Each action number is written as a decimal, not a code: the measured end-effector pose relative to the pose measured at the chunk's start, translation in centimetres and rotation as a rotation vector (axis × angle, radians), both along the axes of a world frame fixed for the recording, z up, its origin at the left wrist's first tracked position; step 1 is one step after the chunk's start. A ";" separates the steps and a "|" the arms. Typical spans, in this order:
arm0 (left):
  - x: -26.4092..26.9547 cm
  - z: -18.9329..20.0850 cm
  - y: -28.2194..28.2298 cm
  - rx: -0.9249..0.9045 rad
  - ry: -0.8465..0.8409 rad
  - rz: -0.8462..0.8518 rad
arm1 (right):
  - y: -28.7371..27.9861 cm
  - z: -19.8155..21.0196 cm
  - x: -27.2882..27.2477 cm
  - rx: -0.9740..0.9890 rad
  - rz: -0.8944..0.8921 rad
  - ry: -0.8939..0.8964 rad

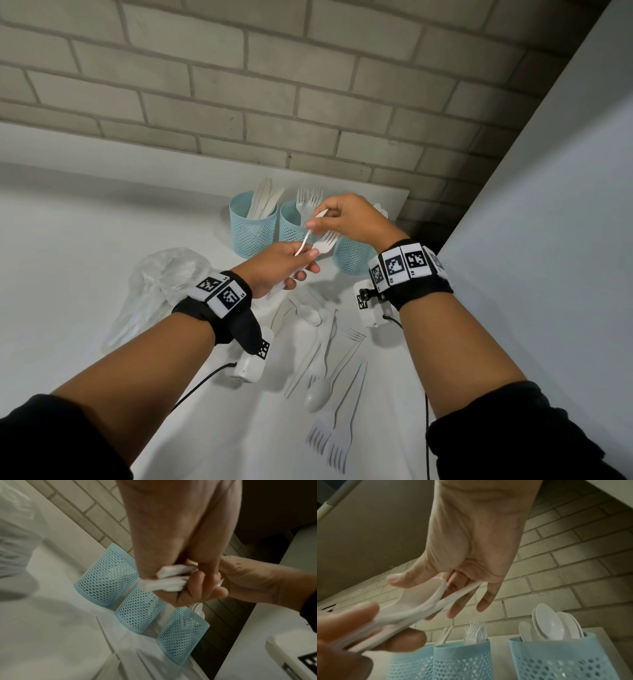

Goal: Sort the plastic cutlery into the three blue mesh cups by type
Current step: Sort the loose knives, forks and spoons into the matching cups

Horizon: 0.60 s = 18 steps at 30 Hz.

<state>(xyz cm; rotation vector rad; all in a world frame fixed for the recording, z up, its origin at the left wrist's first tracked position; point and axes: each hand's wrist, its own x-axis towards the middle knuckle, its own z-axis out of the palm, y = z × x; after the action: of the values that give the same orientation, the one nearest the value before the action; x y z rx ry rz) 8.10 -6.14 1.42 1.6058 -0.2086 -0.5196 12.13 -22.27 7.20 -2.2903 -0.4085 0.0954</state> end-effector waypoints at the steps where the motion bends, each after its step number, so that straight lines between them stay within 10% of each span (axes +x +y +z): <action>1: 0.0 0.0 -0.1 -0.009 -0.004 0.006 | -0.1 -0.1 0.2 0.028 -0.053 -0.046; 10: 0.7 -1.0 0.4 -0.096 0.048 0.072 | -4.9 1.2 1.6 0.239 -0.575 -0.321; 18: 0.8 -1.5 0.4 -0.152 0.133 0.088 | -8.0 0.7 1.2 -0.246 -0.964 -0.528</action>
<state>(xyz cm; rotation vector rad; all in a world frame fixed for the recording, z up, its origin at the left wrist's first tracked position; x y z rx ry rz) 8.87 -5.75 -0.06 1.4203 -0.0754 -0.5283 13.36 -30.23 7.89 -2.4884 0.5074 -0.9927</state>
